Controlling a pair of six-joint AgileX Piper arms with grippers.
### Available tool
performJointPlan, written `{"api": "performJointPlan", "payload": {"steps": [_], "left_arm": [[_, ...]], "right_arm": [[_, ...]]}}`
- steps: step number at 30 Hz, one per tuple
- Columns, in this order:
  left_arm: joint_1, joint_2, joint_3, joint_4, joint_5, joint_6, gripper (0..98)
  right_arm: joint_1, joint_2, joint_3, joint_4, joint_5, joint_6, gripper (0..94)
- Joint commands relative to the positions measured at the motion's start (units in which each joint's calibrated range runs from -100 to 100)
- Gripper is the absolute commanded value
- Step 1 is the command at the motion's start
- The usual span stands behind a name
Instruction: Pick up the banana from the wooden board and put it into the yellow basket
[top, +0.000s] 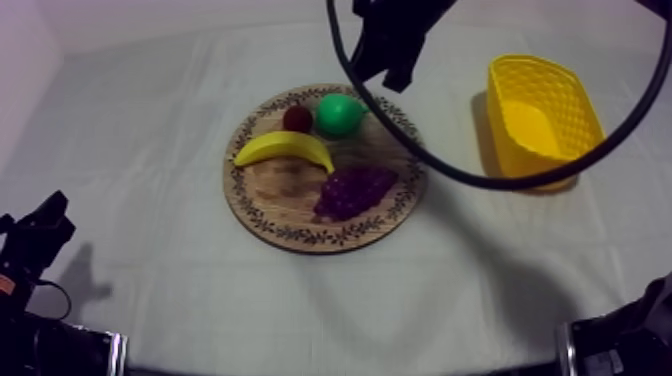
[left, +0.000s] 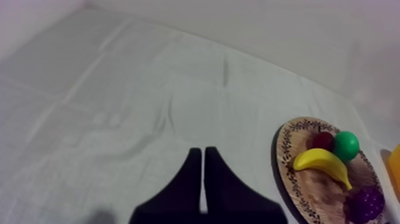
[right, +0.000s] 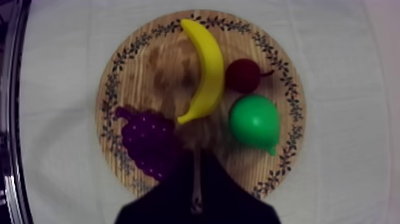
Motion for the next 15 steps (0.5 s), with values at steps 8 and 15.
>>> {"api": "performJointPlan", "payload": {"steps": [8,15], "left_arm": [[0.0,0.0,0.0,-0.01,0.0,0.0,0.1],[0.0,0.0,0.0,-0.01,0.0,0.0,0.1]], "right_arm": [[-0.8,3.5,-2.6,0.2,2.6,-0.2,56.7],[-2.9,6.0,-7.1,1.4,3.9,-2.4,79.3]]}}
